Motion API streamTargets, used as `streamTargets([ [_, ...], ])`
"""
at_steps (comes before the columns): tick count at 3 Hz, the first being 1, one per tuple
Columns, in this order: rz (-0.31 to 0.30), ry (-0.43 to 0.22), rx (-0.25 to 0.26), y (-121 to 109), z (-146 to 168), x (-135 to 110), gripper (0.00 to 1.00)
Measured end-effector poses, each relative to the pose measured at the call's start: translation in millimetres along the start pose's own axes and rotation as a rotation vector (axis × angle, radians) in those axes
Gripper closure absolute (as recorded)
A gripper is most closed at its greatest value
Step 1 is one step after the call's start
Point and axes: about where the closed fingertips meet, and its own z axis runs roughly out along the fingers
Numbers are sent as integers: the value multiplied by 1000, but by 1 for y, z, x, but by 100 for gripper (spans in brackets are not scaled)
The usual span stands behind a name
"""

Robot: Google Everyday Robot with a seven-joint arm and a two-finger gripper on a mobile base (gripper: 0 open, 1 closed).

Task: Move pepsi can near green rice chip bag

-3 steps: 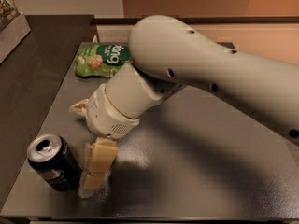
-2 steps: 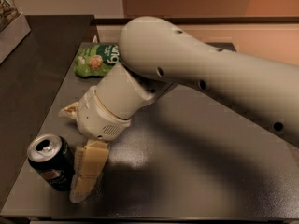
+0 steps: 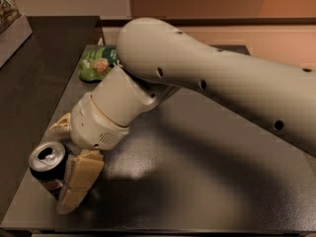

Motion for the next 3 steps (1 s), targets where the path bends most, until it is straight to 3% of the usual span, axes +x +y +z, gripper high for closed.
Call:
streamTargets([
  [2, 15, -39, 2, -5, -4, -8, 64],
  [3, 67, -48, 109, -23, -33, -1, 87],
])
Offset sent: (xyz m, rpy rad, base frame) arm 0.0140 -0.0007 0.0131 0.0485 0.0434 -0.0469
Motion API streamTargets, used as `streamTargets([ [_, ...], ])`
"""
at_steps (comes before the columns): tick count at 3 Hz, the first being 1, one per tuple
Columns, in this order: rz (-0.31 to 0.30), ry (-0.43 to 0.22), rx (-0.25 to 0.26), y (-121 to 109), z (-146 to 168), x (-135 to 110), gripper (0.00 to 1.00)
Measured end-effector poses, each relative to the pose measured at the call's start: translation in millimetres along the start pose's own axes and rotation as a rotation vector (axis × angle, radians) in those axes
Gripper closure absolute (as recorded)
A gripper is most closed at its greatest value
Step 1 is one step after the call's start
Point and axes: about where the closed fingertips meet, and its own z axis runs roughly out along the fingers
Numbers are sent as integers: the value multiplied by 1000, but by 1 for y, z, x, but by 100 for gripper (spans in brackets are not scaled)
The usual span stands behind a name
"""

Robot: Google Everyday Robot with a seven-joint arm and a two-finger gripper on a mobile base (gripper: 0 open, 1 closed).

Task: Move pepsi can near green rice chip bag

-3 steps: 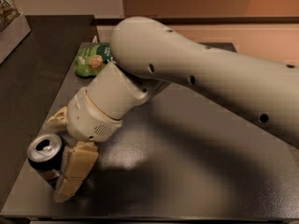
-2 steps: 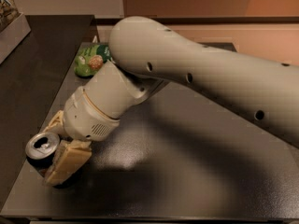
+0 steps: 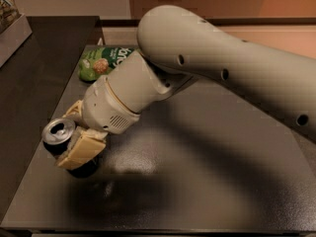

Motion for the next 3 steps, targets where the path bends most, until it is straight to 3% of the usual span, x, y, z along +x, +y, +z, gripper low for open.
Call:
streamTargets([
  [1, 56, -15, 146, -35, -44, 9, 100],
  [3, 122, -36, 360, -104, -110, 32, 100],
])
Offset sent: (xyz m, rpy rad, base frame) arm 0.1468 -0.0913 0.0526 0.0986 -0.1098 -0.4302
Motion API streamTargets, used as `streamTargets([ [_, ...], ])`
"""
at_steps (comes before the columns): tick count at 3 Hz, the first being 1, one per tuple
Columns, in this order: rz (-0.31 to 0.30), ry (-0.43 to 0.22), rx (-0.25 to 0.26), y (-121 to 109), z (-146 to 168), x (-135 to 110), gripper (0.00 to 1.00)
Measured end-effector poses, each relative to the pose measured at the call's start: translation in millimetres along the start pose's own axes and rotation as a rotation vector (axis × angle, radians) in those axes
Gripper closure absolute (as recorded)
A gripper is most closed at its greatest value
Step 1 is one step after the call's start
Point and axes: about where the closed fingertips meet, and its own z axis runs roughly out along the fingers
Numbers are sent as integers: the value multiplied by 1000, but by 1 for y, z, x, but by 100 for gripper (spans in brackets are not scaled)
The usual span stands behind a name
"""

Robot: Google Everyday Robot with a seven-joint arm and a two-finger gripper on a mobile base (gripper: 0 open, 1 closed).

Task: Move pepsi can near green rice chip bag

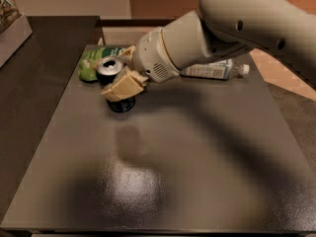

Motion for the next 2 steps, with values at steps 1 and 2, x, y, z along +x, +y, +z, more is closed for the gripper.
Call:
streamTargets([
  [1, 37, -9, 57, -36, -6, 11, 100],
  [2, 74, -12, 85, -57, -5, 23, 100],
])
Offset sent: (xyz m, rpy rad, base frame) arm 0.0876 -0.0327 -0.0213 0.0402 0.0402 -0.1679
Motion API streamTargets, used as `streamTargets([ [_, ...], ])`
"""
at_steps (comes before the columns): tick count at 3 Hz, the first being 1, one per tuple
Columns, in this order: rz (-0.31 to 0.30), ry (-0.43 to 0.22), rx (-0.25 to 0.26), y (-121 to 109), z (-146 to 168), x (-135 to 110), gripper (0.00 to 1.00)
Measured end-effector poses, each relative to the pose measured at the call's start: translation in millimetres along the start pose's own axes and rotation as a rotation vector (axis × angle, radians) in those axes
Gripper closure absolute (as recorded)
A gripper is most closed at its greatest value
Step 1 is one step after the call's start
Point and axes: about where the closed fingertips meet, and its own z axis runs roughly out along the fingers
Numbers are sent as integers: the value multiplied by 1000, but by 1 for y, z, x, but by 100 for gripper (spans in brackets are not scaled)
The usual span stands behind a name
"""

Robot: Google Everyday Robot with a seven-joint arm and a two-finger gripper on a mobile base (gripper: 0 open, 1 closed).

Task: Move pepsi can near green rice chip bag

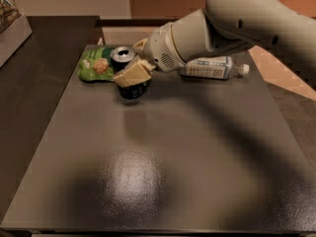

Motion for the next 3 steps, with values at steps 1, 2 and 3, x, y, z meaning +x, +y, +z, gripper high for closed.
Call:
streamTargets([
  [1, 31, 4, 1, -9, 6, 11, 100],
  [2, 57, 10, -3, -12, 12, 21, 100],
  [3, 82, 15, 0, -15, 17, 31, 100],
])
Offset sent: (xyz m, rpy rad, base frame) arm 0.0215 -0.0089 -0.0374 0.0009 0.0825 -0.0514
